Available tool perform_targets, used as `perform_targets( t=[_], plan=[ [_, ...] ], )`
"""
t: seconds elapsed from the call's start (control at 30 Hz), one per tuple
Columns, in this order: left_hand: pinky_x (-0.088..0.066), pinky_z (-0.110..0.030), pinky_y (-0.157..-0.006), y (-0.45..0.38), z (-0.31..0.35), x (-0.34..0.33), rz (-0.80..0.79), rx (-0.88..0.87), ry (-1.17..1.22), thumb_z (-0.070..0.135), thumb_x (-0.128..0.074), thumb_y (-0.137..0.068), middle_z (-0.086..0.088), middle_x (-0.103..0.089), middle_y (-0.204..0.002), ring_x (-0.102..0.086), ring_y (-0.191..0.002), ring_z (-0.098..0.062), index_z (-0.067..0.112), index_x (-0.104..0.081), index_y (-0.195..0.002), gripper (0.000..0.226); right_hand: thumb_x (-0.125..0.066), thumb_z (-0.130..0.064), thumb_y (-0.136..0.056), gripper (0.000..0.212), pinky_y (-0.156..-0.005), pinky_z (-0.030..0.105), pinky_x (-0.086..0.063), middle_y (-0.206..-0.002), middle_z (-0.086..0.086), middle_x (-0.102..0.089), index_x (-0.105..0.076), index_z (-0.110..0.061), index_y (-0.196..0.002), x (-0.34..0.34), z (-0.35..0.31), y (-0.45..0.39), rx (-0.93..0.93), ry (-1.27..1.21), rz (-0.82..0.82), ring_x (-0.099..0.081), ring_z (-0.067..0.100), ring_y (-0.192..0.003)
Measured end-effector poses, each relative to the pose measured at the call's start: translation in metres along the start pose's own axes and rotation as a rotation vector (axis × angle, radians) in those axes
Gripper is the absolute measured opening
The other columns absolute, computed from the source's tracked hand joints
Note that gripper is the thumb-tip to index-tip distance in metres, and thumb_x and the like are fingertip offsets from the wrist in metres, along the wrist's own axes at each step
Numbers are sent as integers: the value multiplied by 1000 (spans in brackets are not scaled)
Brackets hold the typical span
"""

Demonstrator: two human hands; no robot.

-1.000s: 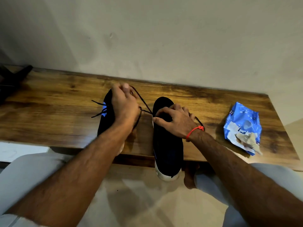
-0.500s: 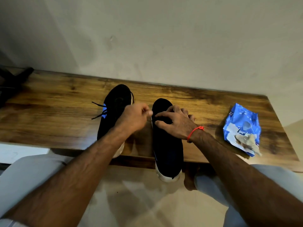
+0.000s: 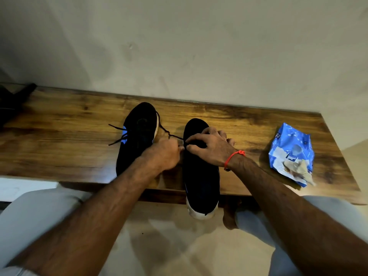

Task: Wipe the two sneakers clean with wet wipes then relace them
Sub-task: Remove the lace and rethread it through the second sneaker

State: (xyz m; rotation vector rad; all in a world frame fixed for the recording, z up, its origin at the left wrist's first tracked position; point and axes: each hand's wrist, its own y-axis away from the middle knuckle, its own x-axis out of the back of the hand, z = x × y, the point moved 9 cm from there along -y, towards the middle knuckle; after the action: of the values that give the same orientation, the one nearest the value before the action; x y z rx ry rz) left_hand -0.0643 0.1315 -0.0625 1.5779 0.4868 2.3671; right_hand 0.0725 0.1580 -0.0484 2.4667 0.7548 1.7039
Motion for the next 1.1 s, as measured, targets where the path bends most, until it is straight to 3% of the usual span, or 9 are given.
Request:
perform_targets(
  t=[0.1, 0.23, 0.3, 0.43, 0.67, 0.77, 0.87, 1.0, 1.1],
  plan=[
    [-49, -29, -70, -1, -1, 2, 10, 20, 153, 31, -45, -108, -5, -64, -104, -58, -82, -13, 16, -68, -106, 27, -46, -66, -89, 34, -96, 48, -26, -132, -6, -36, -54, -59, -121, -1, 2, 0, -5, 18, -1, -27, 25, -124],
    [-42, -14, -73, 35, -22, 98, 853, 30, 767, 28, -45, -106, -4, -55, -100, -51, -78, -4, 17, -57, -83, 28, -47, -64, -89, 34, -99, 52, -27, -132, -5, -36, -52, -59, -122, 2, 6, 0, -23, 2, 13, -28, 27, -125],
    [-47, -23, -72, 43, -42, 100, 963, 105, 1106, 33, -51, -97, -2, -60, -94, -57, -78, -8, 22, -58, -76, 25, -47, -63, -88, 35, -101, 54, -27, -132, -5, -36, -51, -60, -123, 4, 7, -2, -25, 6, 29, -28, 27, -125],
    [-46, -26, -52, 33, -44, 85, 747, 187, 1249, 20, -54, -99, 4, -65, -63, -65, -56, -6, 16, -62, -81, 20, -48, -61, -89, 36, -103, 57, -27, -134, -3, -36, -49, -59, -125, -1, 12, -4, -32, 18, -3, -28, 29, -126],
    [-49, -25, -47, 13, -4, 13, -23, 174, 301, 29, -60, -101, -6, -69, -92, -70, -59, -11, 13, -48, -128, 34, -48, -31, -100, 31, -106, 47, -40, -138, 3, -46, -59, -43, -127, 2, 14, -10, -15, -294, 8, -41, 27, -126],
    [-52, -32, -71, 3, -4, -1, 10, 224, 516, 46, -53, -103, -7, -67, -104, -65, -88, -19, 10, -63, -112, 39, -33, 9, -96, 46, -88, 33, -48, -112, 11, -61, -65, -15, -120, 21, 28, -11, -101, -621, 141, -57, 27, -104],
    [-51, -30, -83, -1, -1, 1, 156, 276, 1095, 38, -60, -101, 4, -62, -113, -59, -101, -13, 21, -51, -132, 36, -25, 20, -91, 48, -78, 37, -49, -90, 15, -58, -62, -3, -111, 33, 41, -8, -193, -853, 204, -55, 30, -89],
    [-37, -43, -114, -1, -2, 33, 397, 162, 1372, 24, -59, -103, 17, -76, -94, -58, -125, -17, 21, -45, -145, 45, -46, 0, -99, 28, -60, 8, -46, -93, 2, -63, -66, -10, -115, 40, 39, -5, -166, -788, 246, -57, 6, -77],
    [-35, -55, -118, 5, 11, 49, 428, 4, 1353, 19, -55, -105, 10, -78, -104, -57, -128, -34, 19, -43, -146, 42, -65, -20, -95, 18, -85, 21, -53, -101, -4, -69, -70, -20, -112, 37, 16, -8, 10, -715, 198, -65, 8, -95]
  ],
)
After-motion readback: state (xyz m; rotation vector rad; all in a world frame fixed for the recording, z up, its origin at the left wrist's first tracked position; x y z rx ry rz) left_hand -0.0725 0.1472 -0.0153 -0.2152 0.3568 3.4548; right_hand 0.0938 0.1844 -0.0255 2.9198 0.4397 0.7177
